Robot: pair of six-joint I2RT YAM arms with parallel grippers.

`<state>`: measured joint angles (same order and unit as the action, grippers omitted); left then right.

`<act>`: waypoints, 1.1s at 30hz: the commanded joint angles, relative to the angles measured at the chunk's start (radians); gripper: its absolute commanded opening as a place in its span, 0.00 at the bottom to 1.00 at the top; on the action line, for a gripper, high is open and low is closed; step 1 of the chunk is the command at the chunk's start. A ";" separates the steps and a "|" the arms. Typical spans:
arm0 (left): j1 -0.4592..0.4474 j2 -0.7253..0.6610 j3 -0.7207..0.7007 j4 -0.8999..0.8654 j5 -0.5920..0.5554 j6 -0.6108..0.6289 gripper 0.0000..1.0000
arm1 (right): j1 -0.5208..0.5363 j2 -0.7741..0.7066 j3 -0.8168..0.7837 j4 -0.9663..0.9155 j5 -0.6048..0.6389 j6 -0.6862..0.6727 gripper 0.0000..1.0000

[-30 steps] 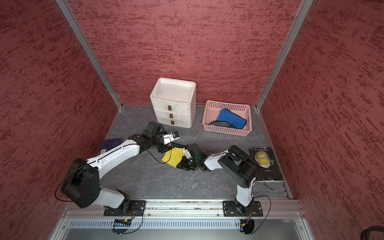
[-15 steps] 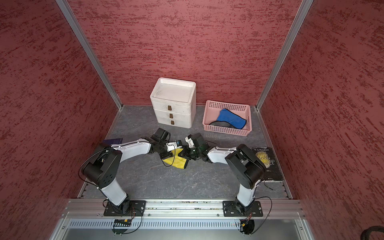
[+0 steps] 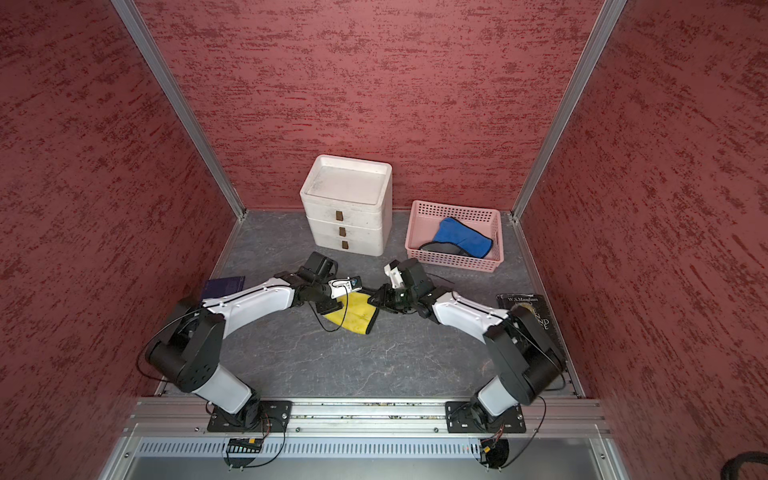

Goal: Fold the square dishcloth
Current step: Smooth out the cleaning item at the center of the board, then move the cleaning item to the center of the board.

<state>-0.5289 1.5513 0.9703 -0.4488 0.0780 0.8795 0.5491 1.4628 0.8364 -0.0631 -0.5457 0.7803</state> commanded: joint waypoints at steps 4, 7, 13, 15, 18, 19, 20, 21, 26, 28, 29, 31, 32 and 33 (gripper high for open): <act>-0.155 0.001 0.013 -0.058 -0.036 -0.002 0.67 | -0.133 -0.244 0.040 -0.352 0.195 -0.113 0.63; -0.198 0.084 0.034 -0.020 -0.045 -0.017 0.64 | -0.183 -0.336 0.069 -0.451 0.274 -0.137 0.70; -0.206 0.247 0.092 0.013 -0.069 -0.008 0.61 | -0.238 -0.384 0.137 -0.568 0.393 -0.172 0.80; -0.188 0.275 0.089 0.013 -0.086 0.001 0.61 | -0.247 -0.376 0.160 -0.584 0.419 -0.182 0.82; -0.134 0.276 0.050 0.008 -0.096 0.028 0.60 | -0.268 -0.347 0.205 -0.605 0.459 -0.200 0.84; -0.099 0.263 0.019 0.003 -0.098 0.043 0.60 | -0.279 -0.327 0.234 -0.612 0.470 -0.211 0.85; -0.066 0.247 -0.006 -0.004 -0.096 0.056 0.60 | -0.285 -0.309 0.256 -0.616 0.478 -0.219 0.85; -0.034 0.230 -0.024 -0.013 -0.093 0.070 0.60 | -0.291 -0.287 0.283 -0.625 0.493 -0.225 0.86; 0.160 0.107 -0.100 -0.066 -0.047 0.136 0.60 | -0.320 -0.173 0.417 -0.646 0.559 -0.250 0.89; 0.216 0.080 -0.130 -0.058 -0.086 0.173 0.60 | -0.326 -0.116 0.469 -0.653 0.582 -0.256 0.89; 0.239 0.076 -0.126 -0.066 -0.101 0.176 0.60 | -0.331 -0.082 0.504 -0.658 0.603 -0.262 0.90; 0.291 0.071 -0.110 -0.070 -0.121 0.173 0.60 | -0.344 -0.017 0.573 -0.677 0.630 -0.272 0.91; 0.318 0.068 -0.100 -0.071 -0.120 0.176 0.60 | -0.352 0.043 0.607 -0.690 0.639 -0.277 0.91; 0.344 0.064 -0.087 -0.074 -0.110 0.180 0.60 | -0.359 0.088 0.654 -0.705 0.652 -0.282 0.92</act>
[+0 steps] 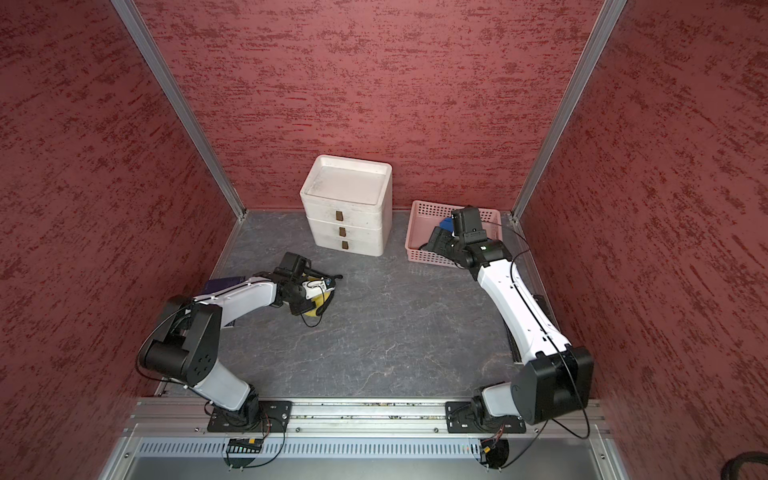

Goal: Fold the square dishcloth
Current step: Move the cleaning item to the center of the board, then pick up the cleaning item from the bin.

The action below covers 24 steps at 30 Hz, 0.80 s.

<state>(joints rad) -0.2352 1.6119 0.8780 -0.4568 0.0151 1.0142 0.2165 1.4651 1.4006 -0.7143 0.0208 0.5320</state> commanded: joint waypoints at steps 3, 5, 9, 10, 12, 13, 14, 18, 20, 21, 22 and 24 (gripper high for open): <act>0.102 -0.007 0.036 -0.068 -0.010 0.042 0.61 | -0.042 0.238 0.222 -0.103 0.139 -0.047 0.96; 0.107 -0.019 0.057 -0.081 0.011 0.021 0.63 | -0.052 0.336 0.306 -0.142 0.156 -0.047 0.96; 0.076 -0.088 0.101 -0.154 0.063 -0.021 0.71 | -0.058 0.531 0.484 -0.248 0.192 -0.043 0.96; 0.069 -0.109 0.119 -0.180 0.082 -0.039 0.74 | -0.057 0.575 0.524 -0.273 0.219 -0.041 0.96; 0.059 -0.151 0.167 -0.254 0.134 -0.080 0.88 | -0.065 0.659 0.608 -0.323 0.262 -0.038 0.95; 0.054 -0.176 0.190 -0.296 0.160 -0.097 0.97 | -0.074 0.697 0.643 -0.339 0.268 -0.037 0.95; 0.049 -0.202 0.206 -0.332 0.183 -0.113 1.00 | -0.086 0.731 0.676 -0.357 0.267 -0.035 0.95; 0.025 -0.305 0.240 -0.411 0.255 -0.173 1.00 | -0.117 0.873 0.814 -0.413 0.236 -0.040 0.91; -0.004 -0.343 0.252 -0.431 0.255 -0.215 1.00 | -0.118 0.933 0.859 -0.425 0.219 -0.048 0.88; -0.018 -0.361 0.255 -0.439 0.254 -0.233 1.00 | -0.119 0.953 0.867 -0.422 0.210 -0.049 0.87; -0.032 -0.375 0.256 -0.440 0.253 -0.249 1.00 | -0.119 0.967 0.869 -0.414 0.203 -0.049 0.85; -0.050 -0.402 0.254 -0.430 0.252 -0.273 1.00 | -0.118 0.989 0.866 -0.397 0.183 -0.051 0.78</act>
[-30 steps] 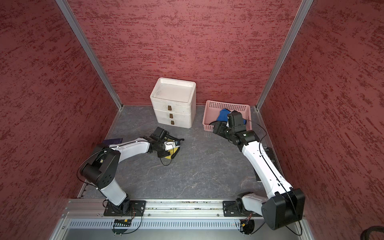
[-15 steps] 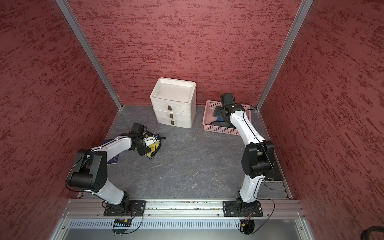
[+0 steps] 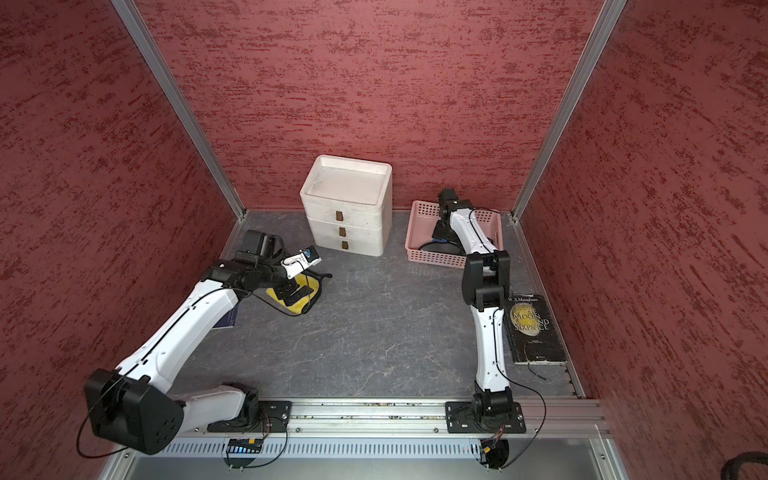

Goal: Fold the square dishcloth
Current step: Pick up the cleaning item from the bin.

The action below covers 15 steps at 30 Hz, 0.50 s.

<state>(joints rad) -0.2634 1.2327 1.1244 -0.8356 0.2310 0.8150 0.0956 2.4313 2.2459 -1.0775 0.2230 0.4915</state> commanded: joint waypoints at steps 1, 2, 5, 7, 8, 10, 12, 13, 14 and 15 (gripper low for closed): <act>-0.023 -0.031 0.006 -0.044 0.045 -0.084 1.00 | 0.003 0.030 0.014 -0.023 -0.027 -0.014 0.75; -0.024 -0.036 0.008 -0.038 0.058 -0.092 1.00 | 0.003 0.037 0.006 -0.012 -0.032 -0.015 0.68; -0.022 -0.036 0.018 -0.007 0.066 -0.132 1.00 | 0.002 0.030 -0.019 0.027 -0.075 -0.019 0.37; -0.023 -0.023 0.023 0.003 0.065 -0.142 1.00 | 0.002 -0.014 -0.061 0.073 -0.105 -0.018 0.14; -0.023 -0.017 0.027 0.006 0.066 -0.147 1.00 | 0.003 -0.049 -0.085 0.099 -0.111 -0.015 0.03; -0.024 -0.011 0.030 0.024 0.057 -0.168 1.00 | 0.002 -0.120 -0.120 0.138 -0.133 -0.013 0.00; -0.022 -0.012 0.030 0.041 0.044 -0.185 1.00 | 0.003 -0.188 -0.137 0.159 -0.157 -0.013 0.00; -0.022 -0.015 0.026 0.047 0.038 -0.191 1.00 | 0.003 -0.222 -0.151 0.173 -0.174 -0.015 0.00; -0.021 -0.021 0.021 0.053 0.034 -0.195 1.00 | 0.003 -0.265 -0.164 0.186 -0.189 -0.014 0.00; -0.020 -0.026 0.014 0.056 0.034 -0.195 1.00 | 0.005 -0.301 -0.182 0.199 -0.202 -0.011 0.00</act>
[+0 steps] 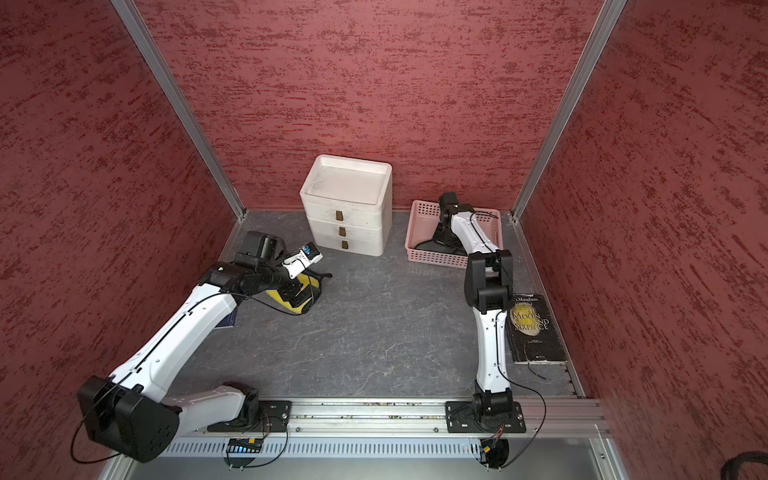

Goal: Fold the square dishcloth
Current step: Pick up the cleaning item from the bin, then place the cleaning item at the center of the board.

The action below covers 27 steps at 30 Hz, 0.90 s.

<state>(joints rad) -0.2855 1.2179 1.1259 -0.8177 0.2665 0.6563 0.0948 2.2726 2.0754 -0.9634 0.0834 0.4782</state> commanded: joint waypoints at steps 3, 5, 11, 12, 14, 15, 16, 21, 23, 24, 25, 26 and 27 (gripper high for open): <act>0.001 -0.034 -0.013 0.043 -0.003 -0.031 1.00 | 0.020 -0.279 -0.075 0.119 -0.094 0.008 0.00; 0.002 -0.047 -0.027 0.040 -0.002 -0.026 1.00 | 0.048 -0.387 -0.124 0.143 -0.096 0.002 0.00; 0.009 -0.085 -0.058 0.056 -0.003 -0.033 1.00 | 0.219 -0.655 -0.335 0.164 -0.044 -0.038 0.00; 0.011 -0.093 -0.062 0.058 0.001 -0.034 1.00 | 0.261 -0.697 -0.371 0.165 -0.019 -0.044 0.00; 0.012 -0.104 -0.071 0.057 0.013 -0.034 1.00 | 0.382 -0.760 -0.478 0.165 -0.001 -0.048 0.00; 0.013 -0.110 -0.077 0.054 0.020 -0.032 1.00 | 0.413 -0.793 -0.518 0.157 0.050 -0.056 0.00; 0.014 -0.114 -0.080 0.051 0.026 -0.030 1.00 | 0.457 -0.809 -0.567 0.150 0.074 -0.054 0.00; 0.015 -0.119 -0.103 0.039 0.043 -0.011 1.00 | 0.641 -0.905 -0.754 0.124 0.136 -0.012 0.00; 0.015 -0.121 -0.112 0.040 0.043 -0.004 1.00 | 0.699 -0.922 -0.781 0.087 0.153 -0.001 0.00; 0.016 -0.122 -0.115 0.040 0.043 0.000 1.00 | 0.723 -0.930 -0.787 0.062 0.166 0.007 0.00; 0.016 -0.125 -0.120 0.041 0.045 0.005 1.00 | 0.748 -0.942 -0.790 0.033 0.189 0.017 0.00; 0.016 -0.127 -0.124 0.040 0.047 0.009 1.00 | 0.767 -0.953 -0.787 0.000 0.218 0.030 0.00; 0.016 -0.131 -0.127 0.040 0.049 0.015 1.00 | 0.776 -0.975 -0.777 -0.051 0.255 0.050 0.00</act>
<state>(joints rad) -0.2749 1.1103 1.0088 -0.7860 0.2905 0.6483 0.8402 1.3739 1.2778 -0.9226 0.2165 0.4789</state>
